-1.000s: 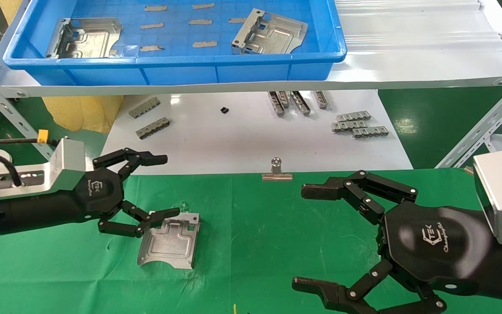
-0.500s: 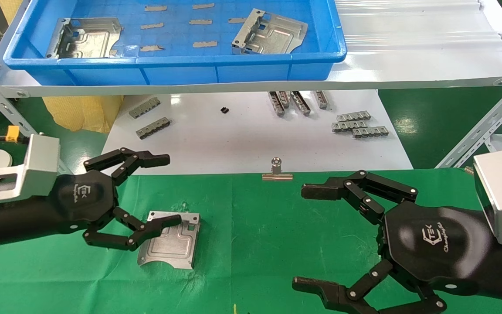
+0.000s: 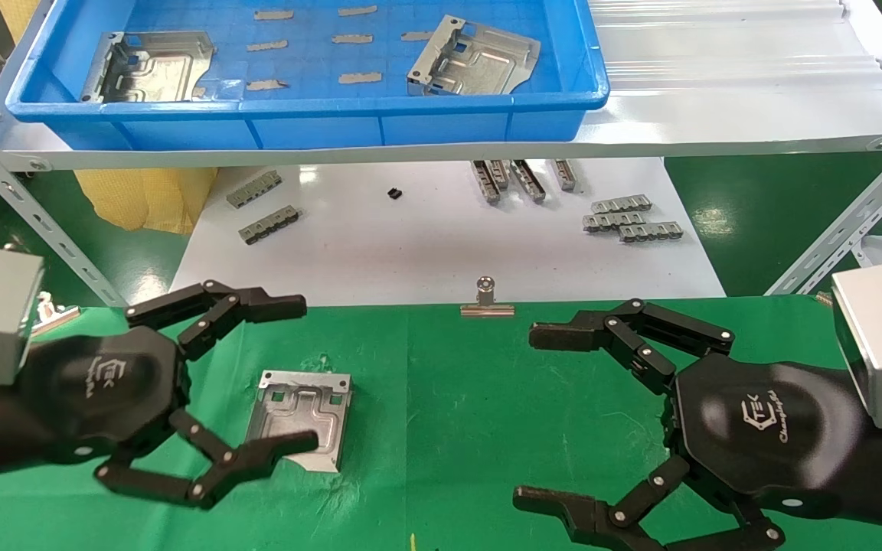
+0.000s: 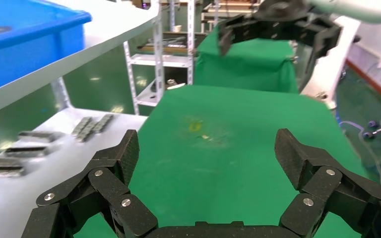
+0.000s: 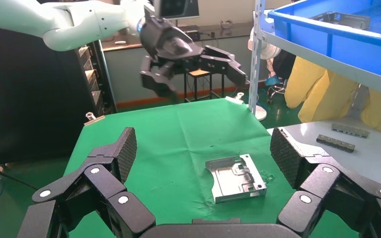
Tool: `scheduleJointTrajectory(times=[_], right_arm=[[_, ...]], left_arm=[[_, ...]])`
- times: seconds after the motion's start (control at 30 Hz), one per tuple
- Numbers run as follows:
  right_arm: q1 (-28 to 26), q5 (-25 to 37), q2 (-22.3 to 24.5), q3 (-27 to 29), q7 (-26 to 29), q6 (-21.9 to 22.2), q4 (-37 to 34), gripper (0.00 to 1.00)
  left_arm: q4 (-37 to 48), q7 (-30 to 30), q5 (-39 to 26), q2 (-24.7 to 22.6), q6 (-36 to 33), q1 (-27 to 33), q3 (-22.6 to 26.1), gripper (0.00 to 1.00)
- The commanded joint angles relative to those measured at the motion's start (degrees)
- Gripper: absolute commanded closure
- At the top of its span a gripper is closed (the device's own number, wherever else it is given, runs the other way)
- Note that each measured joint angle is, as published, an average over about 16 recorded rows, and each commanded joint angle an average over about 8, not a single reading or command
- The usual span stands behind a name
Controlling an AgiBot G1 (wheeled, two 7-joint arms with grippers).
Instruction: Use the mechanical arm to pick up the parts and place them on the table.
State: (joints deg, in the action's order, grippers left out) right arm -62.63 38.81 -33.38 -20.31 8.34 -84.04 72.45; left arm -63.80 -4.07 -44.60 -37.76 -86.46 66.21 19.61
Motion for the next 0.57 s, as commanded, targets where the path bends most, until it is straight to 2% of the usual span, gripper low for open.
scheduleJointTrajectory(times=[0.03, 0.3, 0.57], right_arm=[[0.0, 0.0, 0.0, 0.0, 0.0, 0.0, 0.0, 0.0], [0.01, -0.01, 0.0, 0.0, -0.01, 0.01, -0.01, 0.0], [0.02, -0.01, 0.01, 0.0, -0.01, 0.02, -0.02, 0.0]], left_arm=[[-2.43, -1.66, 0.68, 0.68, 0.19, -1.15, -0.89, 0.0], [-10.53, -6.94, 2.94, 2.89, 0.77, -4.99, -3.83, 0.0], [-11.95, -7.47, 3.47, 3.31, 0.91, -5.73, -4.42, 0.0]])
